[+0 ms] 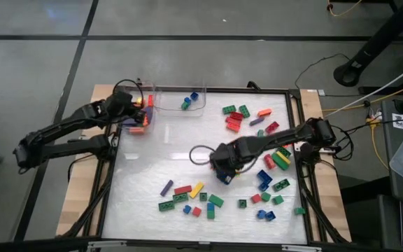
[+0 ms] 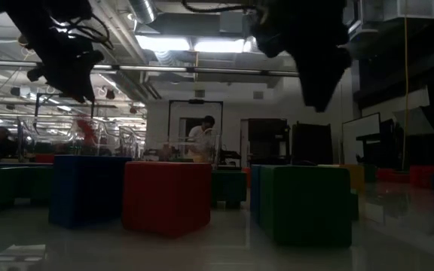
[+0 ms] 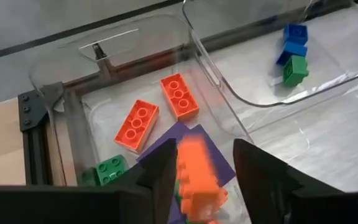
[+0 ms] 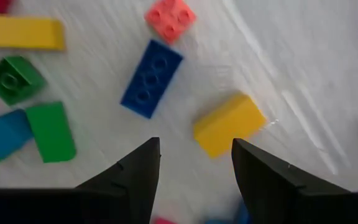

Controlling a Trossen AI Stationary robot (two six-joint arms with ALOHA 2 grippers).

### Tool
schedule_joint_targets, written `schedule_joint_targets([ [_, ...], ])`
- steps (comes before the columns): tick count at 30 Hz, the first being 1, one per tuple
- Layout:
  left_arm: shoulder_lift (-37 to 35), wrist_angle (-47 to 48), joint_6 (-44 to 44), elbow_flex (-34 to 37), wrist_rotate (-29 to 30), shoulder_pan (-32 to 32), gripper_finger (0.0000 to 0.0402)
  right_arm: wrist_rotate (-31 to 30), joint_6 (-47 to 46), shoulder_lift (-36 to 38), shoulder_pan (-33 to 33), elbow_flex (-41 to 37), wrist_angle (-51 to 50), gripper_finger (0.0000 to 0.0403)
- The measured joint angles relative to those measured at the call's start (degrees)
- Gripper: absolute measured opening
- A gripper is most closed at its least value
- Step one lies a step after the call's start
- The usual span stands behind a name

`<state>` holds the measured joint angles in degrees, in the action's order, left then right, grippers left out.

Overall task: Sort blocks by size
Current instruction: Put the large orange game piece into the left transparent bin, then put the large yellow block into the left transparent bin

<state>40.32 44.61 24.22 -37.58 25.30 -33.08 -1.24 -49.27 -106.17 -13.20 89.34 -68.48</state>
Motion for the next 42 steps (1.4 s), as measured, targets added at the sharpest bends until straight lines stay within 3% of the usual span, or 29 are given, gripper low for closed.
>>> schedule_joint_targets([
  [7, 4.5, -0.2, 1.3, 0.0, -0.1, 0.0, 0.0184, -6.4, -13.7, 0.0, -6.5, -0.2, -5.3, 0.0198],
  [15, 5.5, -0.1, 2.0, 0.0, -0.2, 0.1, 0.0186, -13.3, -31.0, -0.1, -10.2, -6.5, -1.6, 0.0198],
  [23, 5.5, 0.0, 2.0, 0.0, -0.2, 0.1, 0.0186, -16.6, -37.1, -0.1, -9.9, -12.4, 9.0, 0.0198],
  [29, 5.5, 0.8, 2.0, 0.0, -0.2, 0.1, 0.0186, -20.4, -43.3, -0.1, -9.9, -15.2, 9.3, 0.0198],
  [42, 5.5, 3.0, 2.0, 0.0, -0.8, 0.1, 0.0186, -21.5, -46.6, -0.5, -10.0, -22.0, 17.7, 0.0198],
])
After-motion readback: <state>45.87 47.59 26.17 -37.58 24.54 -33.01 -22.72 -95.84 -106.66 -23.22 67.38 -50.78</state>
